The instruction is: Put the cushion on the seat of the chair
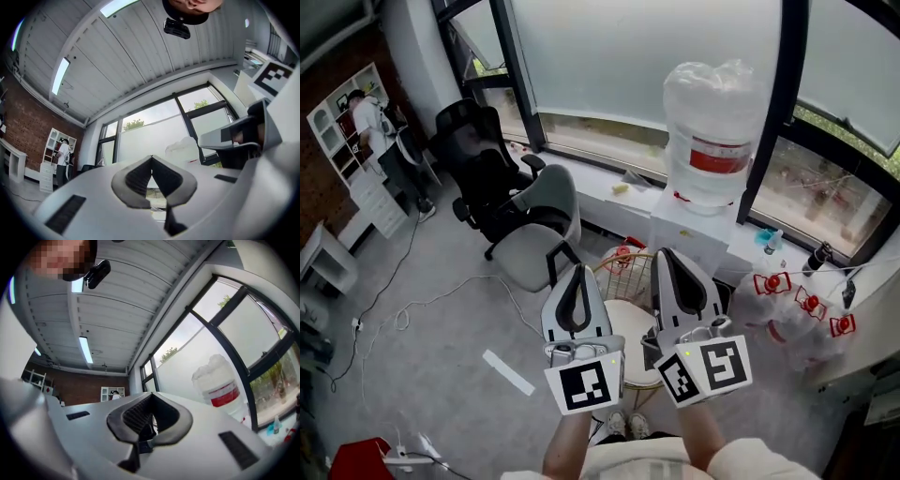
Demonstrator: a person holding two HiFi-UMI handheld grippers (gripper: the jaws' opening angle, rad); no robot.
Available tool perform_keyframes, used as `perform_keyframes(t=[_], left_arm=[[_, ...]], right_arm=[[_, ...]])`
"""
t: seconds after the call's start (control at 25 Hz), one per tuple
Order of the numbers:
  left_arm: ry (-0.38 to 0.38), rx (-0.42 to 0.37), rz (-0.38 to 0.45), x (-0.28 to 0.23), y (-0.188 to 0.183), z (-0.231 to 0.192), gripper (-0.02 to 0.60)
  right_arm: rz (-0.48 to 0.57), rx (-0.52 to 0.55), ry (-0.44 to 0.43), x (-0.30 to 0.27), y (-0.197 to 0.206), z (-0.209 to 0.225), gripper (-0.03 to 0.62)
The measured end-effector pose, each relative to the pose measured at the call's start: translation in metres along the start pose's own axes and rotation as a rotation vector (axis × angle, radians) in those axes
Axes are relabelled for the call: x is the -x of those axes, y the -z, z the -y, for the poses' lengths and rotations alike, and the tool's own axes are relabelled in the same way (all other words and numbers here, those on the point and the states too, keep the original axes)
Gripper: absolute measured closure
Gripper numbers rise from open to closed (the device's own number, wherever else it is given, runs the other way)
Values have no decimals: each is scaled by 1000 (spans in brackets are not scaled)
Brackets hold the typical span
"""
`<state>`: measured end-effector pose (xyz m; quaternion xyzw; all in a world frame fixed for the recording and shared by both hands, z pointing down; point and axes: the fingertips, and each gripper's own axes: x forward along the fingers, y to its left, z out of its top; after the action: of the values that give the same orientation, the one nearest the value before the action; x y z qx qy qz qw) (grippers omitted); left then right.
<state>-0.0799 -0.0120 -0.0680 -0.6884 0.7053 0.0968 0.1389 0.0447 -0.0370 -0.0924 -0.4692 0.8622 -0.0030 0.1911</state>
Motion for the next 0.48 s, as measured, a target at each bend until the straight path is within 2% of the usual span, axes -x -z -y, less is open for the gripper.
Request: perform_keyframes(t=[0.16,0.24,0.28,0.48], left_arm=[[52,29,-40,20,-15,3,568],[78,36,-4,27,-28,6,568],[85,39,13,31,-34,7,568],[93,49,-32,46,-29,13,568]], right_arm=[[-37,65,-136,20,-6,-27,579],[-66,71,-187,28,-1,-37,579],[-81,74,-201,31,4,-41,579],[-154,49,-220,45,28,-49,579]])
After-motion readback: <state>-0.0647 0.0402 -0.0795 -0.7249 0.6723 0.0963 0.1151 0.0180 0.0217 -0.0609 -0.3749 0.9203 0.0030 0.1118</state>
